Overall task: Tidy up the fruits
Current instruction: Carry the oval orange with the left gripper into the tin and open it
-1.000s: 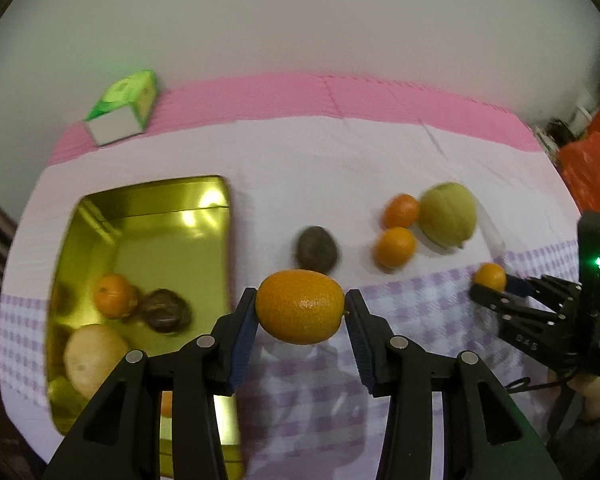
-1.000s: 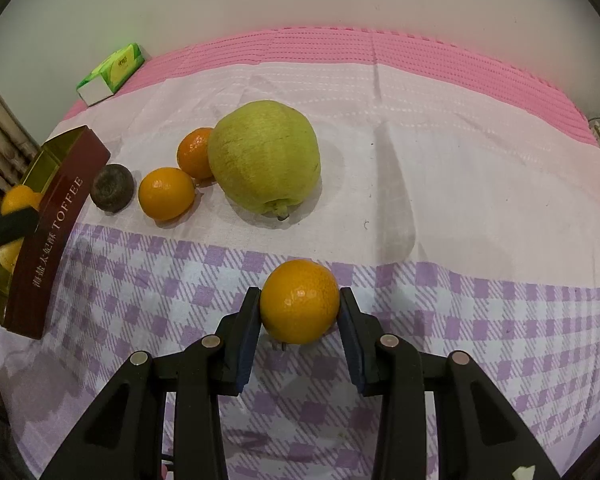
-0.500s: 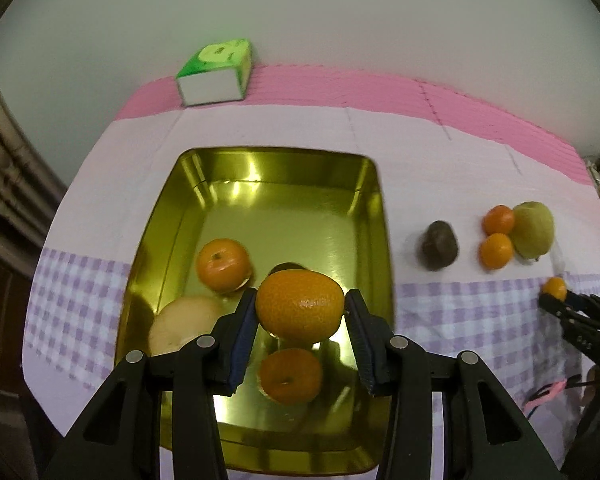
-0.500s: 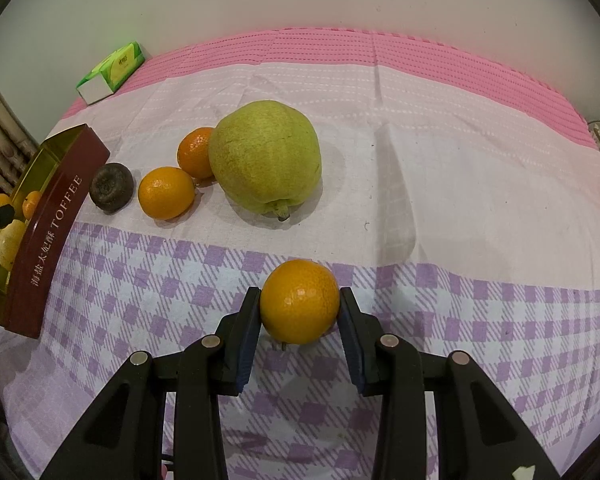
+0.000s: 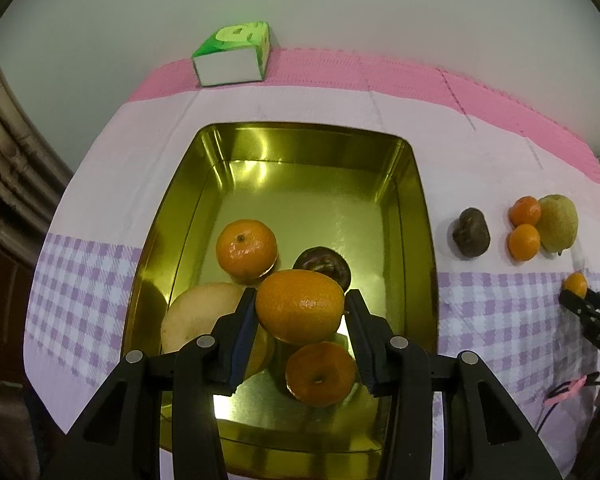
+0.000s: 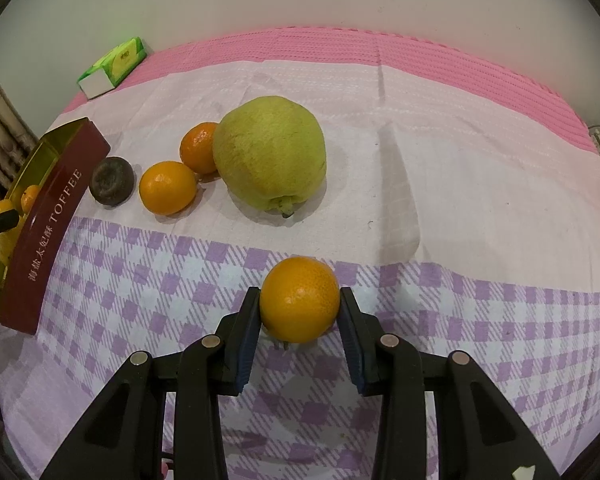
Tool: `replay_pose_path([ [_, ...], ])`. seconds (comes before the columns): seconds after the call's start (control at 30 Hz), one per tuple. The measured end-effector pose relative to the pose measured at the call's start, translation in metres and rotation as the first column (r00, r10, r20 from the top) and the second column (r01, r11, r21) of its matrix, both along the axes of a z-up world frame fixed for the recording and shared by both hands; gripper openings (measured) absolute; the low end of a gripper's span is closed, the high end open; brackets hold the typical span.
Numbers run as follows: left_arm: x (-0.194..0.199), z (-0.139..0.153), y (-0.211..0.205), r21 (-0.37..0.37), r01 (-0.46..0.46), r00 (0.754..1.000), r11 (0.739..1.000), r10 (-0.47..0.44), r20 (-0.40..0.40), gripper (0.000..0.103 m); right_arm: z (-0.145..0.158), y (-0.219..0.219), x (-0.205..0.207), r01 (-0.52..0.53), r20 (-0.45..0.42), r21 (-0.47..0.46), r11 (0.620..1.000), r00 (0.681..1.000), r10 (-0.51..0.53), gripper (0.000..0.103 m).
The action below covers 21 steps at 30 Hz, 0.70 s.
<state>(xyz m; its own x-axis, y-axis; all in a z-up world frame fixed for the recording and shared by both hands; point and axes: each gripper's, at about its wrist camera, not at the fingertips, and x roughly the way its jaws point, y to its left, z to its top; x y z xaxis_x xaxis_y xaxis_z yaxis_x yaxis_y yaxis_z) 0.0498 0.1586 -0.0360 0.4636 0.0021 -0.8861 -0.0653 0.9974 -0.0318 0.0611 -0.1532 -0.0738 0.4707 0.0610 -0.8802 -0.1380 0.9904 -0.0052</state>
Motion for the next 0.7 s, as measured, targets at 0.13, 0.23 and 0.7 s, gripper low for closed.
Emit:
replay_pose_path([
  [0.13,-0.0005,-0.0039,0.0004,0.008,0.005,1.0,1.0,-0.005,0.0,0.045,-0.0001,0.0002,0.0002,-0.002,0.001,-0.003,1.0,1.0,0.002,0.035],
  [0.23,-0.0001,-0.005,0.0002,0.013,0.009,1.0,1.0,-0.009,0.001,0.045,-0.0001,-0.0002,0.0001,-0.002,0.0,-0.002,1.0,1.0,0.002,0.035],
  [0.7,-0.0021,-0.007,-0.0064,0.076,0.029,0.999,0.997,-0.03,0.012,0.045,-0.0001,0.0007,-0.0003,-0.002,0.002,-0.006,1.0,1.0,0.002,0.035],
])
